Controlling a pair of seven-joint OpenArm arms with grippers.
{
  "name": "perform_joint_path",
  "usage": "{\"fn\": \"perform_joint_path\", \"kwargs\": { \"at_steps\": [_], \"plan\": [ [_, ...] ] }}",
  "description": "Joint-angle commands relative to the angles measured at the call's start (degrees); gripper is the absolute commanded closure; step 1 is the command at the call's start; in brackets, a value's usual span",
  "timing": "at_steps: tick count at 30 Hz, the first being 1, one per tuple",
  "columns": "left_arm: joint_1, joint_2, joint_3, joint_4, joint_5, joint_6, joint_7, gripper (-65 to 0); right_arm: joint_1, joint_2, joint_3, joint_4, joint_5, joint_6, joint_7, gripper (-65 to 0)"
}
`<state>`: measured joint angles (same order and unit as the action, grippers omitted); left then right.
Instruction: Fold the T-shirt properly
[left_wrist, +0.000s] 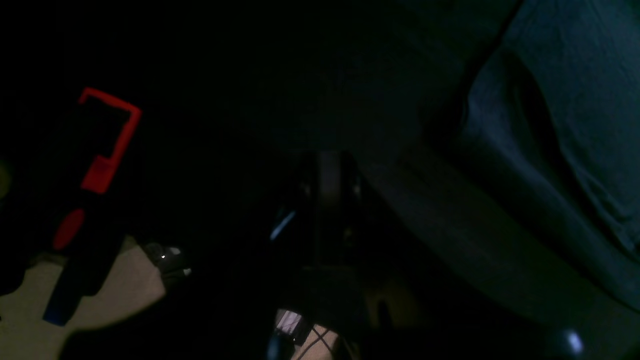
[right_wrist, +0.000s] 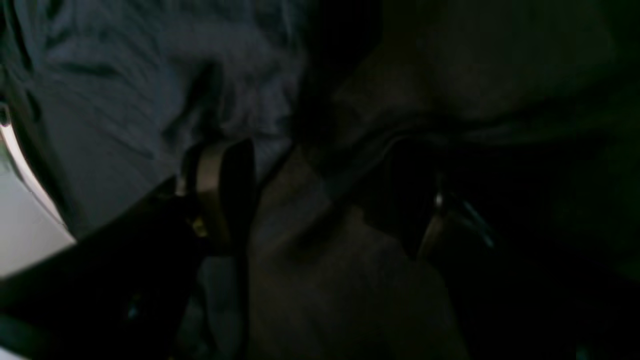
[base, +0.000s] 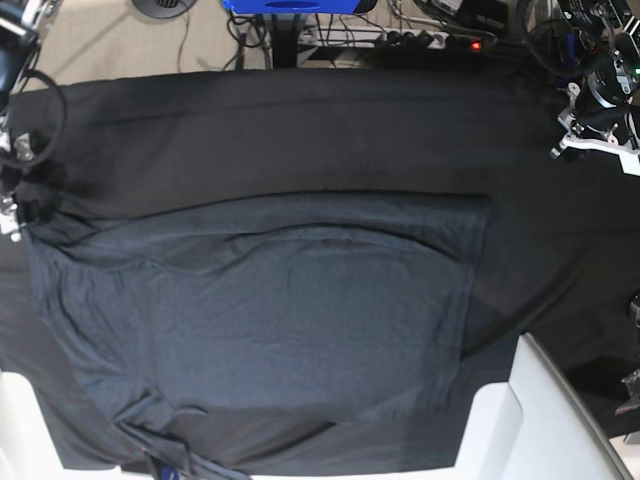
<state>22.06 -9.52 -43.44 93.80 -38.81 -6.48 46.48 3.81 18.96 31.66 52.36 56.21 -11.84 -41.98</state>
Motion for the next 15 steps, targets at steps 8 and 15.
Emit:
{"fn": "perform_joint_path", "kwargs": {
  "at_steps": [8,15],
  "plan": [
    [-0.04,-0.72,-0.38,0.66,-0.36,-0.51,-0.9,-1.5,1.77,2.89,-0.32,0.96,-1.83,-0.16,2.2,-26.0],
    [-0.04,-0.64,-0.38,0.75,-0.36,-0.51,-0.9,-1.5,3.26,2.89,0.12,2.98,-1.83,-0.6,-2.38,-26.0]
  ]
}}
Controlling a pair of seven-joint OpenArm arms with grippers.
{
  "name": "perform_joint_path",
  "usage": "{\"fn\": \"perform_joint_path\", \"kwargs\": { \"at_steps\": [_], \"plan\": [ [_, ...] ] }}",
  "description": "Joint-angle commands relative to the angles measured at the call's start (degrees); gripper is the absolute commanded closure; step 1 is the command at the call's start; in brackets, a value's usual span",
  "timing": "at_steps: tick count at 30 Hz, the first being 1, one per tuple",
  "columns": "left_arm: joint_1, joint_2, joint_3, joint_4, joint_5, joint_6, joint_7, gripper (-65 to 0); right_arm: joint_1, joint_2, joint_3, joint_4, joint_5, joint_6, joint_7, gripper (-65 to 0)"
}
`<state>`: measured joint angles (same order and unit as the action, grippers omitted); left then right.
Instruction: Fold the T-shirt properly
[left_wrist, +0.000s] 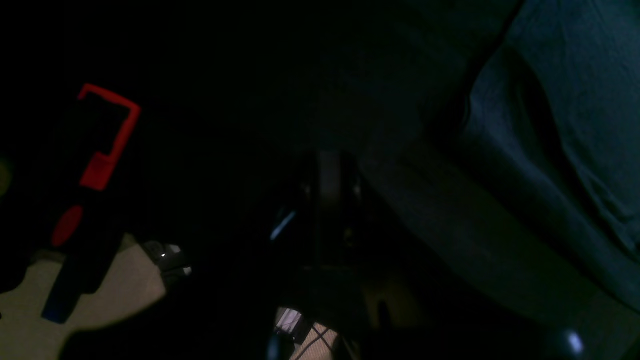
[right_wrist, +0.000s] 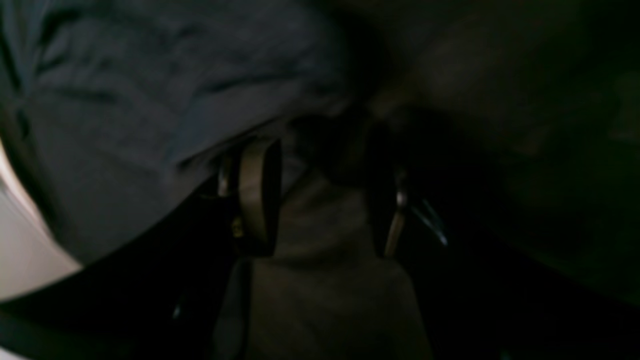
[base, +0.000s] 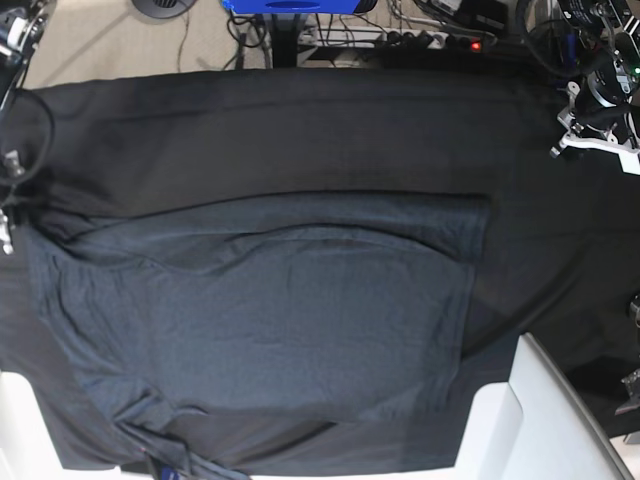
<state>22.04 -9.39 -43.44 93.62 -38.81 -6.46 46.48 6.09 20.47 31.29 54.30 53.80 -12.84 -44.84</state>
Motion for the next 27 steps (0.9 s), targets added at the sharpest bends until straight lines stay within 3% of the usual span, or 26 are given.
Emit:
{"fn": "perform_joint_path", "kwargs": {
  "at_steps": [1,6,10,18,23,27],
  "plan": [
    [-0.02,-0.77,-0.38,0.84,-0.36,-0.53,-0.9,-1.5,0.99,1.38,0.23,1.83,0.57,0.4,0.49,-26.3],
    [-0.02,-0.77,-0.38,0.84,-0.36,-0.53,-0.9,-1.5,1.08,1.2,0.58,2.44,0.57,0.4,0.75,-39.3],
    [-0.02,-0.77,-0.38,0.84,-0.36,-0.53,-0.9,-1.5,1.08,1.11,0.67,2.44,0.57,0.4,0.84,-44.1],
    [-0.02,-0.77,-0.38,0.84,-0.36,-0.53,-0.9,-1.5,0.9,0.85,0.4,-0.9,0.57,0.84,5.41,-43.2],
    [-0.02,-0.77,-0.38,0.84,-0.36,-0.53,-0.9,-1.5,2.04,1.2,0.05,-6.52,0.57,6.12,7.17,-30.5],
    [-0.02,-0.77,-0.38,0.84,-0.36,-0.53,-0.9,-1.5,3.01,1.29,0.05,-8.72,0.57,7.17,7.26,-29.4]
  ]
}}
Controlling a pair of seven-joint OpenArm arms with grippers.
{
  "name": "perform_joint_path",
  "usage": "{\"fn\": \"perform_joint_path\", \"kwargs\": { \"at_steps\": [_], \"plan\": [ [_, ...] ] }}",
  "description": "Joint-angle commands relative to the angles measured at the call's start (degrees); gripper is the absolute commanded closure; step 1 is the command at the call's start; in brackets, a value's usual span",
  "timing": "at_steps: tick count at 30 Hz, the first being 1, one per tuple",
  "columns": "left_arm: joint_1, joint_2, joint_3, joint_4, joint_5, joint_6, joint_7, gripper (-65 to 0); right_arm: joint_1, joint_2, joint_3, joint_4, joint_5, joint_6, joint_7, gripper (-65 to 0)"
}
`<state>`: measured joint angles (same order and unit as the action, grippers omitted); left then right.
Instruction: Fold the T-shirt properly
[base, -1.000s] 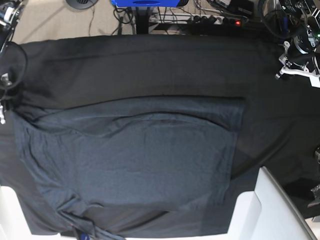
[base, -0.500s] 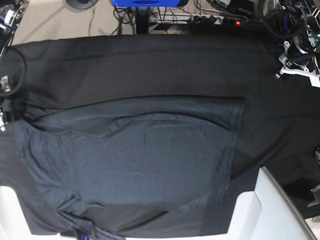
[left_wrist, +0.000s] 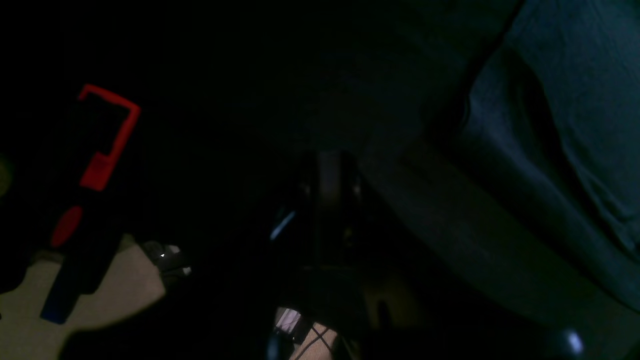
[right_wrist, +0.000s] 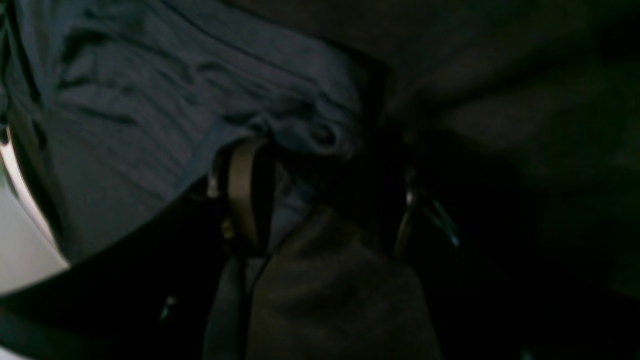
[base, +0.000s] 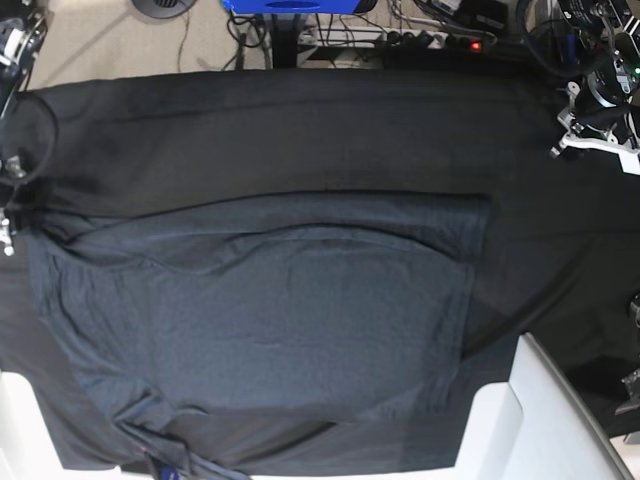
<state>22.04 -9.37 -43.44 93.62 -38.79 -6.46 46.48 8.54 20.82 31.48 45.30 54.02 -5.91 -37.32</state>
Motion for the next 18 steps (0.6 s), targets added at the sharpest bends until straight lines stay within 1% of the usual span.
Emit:
{"fn": "perform_joint_path", "kwargs": {
  "at_steps": [1,8,9,12,14,15,17,18],
  "plan": [
    [-0.02,-0.79,-0.38,0.84,-0.38,-0.53,-0.9,-1.5,0.83,0.94,-0.14,0.28,0.35,0.24,-0.26,-29.4],
    [-0.02,-0.79,-0.38,0.84,-0.38,-0.53,-0.9,-1.5,2.85,0.94,-0.23,0.11,0.18,0.24,-0.26,-29.4],
    [-0.02,-0.79,-0.38,0.84,-0.38,-0.53,-0.9,-1.5,3.03,0.94,-0.23,0.11,-0.61,0.33,-0.26,-29.4],
    [-0.02,-0.79,-0.38,0.84,-0.38,-0.53,-0.9,-1.8,5.14,0.5,-0.14,0.02,-7.29,0.42,-0.26,-29.4],
    [-0.02,-0.79,-0.38,0.84,-0.38,-0.53,-0.9,-2.0,5.66,0.24,0.03,0.02,-10.2,0.51,-0.26,-28.8],
    [-0.02,-0.79,-0.38,0.84,-0.38,-0.53,-0.9,-2.0,5.93,-0.29,0.3,0.02,-10.72,0.86,-0.26,-28.7],
    [-0.02,-0.79,-0.38,0.84,-0.38,-0.53,-0.9,-2.0,6.01,-0.73,0.38,0.02,-10.72,2.62,-0.26,-28.2],
    [-0.02,-0.79,-0.38,0.84,-0.38,-0.53,-0.9,-2.0,6.01,-0.73,0.38,0.02,-10.81,3.23,-0.26,-26.7]
  ]
}}
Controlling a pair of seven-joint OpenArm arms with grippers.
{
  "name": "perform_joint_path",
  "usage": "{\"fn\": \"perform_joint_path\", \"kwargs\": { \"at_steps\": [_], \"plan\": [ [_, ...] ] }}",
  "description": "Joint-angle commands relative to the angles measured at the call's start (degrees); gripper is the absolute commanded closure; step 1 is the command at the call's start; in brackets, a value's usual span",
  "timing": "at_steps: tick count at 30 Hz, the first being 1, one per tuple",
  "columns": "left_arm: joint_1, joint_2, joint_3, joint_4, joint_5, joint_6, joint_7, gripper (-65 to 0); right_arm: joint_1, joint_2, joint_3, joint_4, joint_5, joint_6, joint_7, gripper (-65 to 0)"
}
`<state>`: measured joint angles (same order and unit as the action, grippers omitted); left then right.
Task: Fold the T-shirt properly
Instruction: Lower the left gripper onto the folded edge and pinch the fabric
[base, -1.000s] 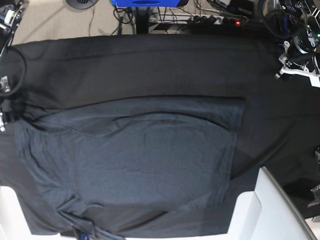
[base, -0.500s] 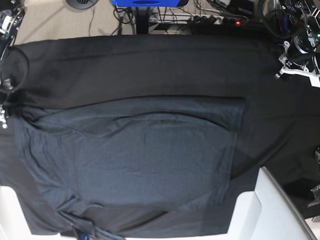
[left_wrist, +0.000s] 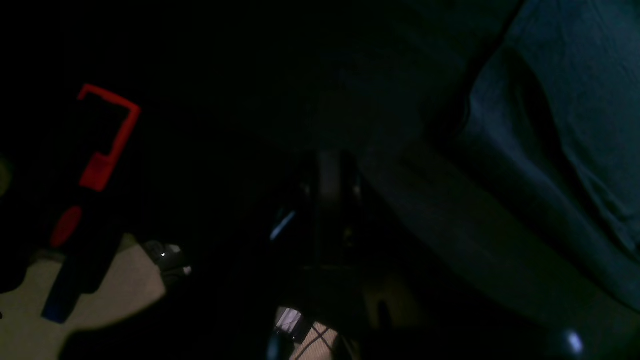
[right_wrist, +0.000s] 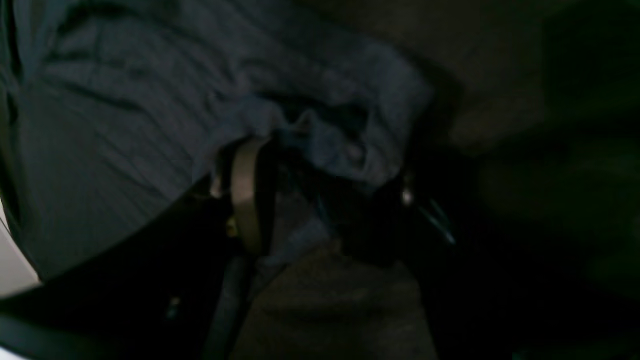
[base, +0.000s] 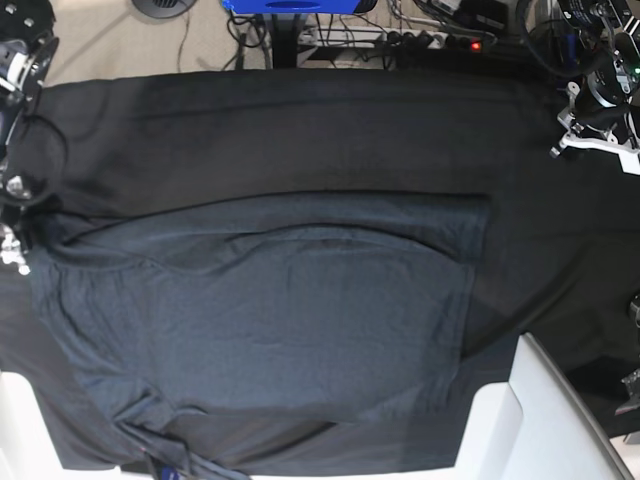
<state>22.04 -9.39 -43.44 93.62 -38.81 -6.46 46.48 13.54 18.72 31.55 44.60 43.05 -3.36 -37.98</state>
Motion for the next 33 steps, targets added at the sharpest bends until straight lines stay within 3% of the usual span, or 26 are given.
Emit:
{"fn": "perform_joint_path", "kwargs": {
  "at_steps": [1,4,6,12,15,22,33],
  "plan": [
    [-0.02,-0.77,-0.38,0.84,-0.36,-0.53,-0.9,-2.1,1.01,1.37,0.32,0.72,0.16,1.03,0.39,-23.4],
    [-0.02,-0.77,-0.3,0.84,-0.36,-0.53,-0.9,-2.3,1.1,1.28,0.32,0.72,0.16,1.2,0.39,-11.9],
    [-0.55,-0.77,1.02,0.84,-0.36,-0.53,-0.9,-6.7,1.1,1.28,0.32,0.72,0.16,1.2,0.39,-5.7],
    [-2.92,-0.59,6.39,-0.04,-0.36,-0.53,-0.9,-37.7,1.01,1.1,0.32,0.72,0.07,1.2,0.48,-0.3],
    [-5.47,0.99,7.79,-2.85,-0.36,-0.53,-0.81,-45.3,1.01,1.1,0.32,0.72,0.07,1.2,0.48,-0.2],
    [-11.89,3.28,8.23,-12.17,-0.01,-0.53,-0.9,-33.4,0.83,1.19,0.32,0.72,0.07,1.2,0.48,-0.2],
    [-22.35,3.63,8.32,-24.83,0.08,-0.53,-0.98,-32.9,0.22,1.28,0.32,0.72,0.07,1.2,0.39,-0.2]
  ]
}}
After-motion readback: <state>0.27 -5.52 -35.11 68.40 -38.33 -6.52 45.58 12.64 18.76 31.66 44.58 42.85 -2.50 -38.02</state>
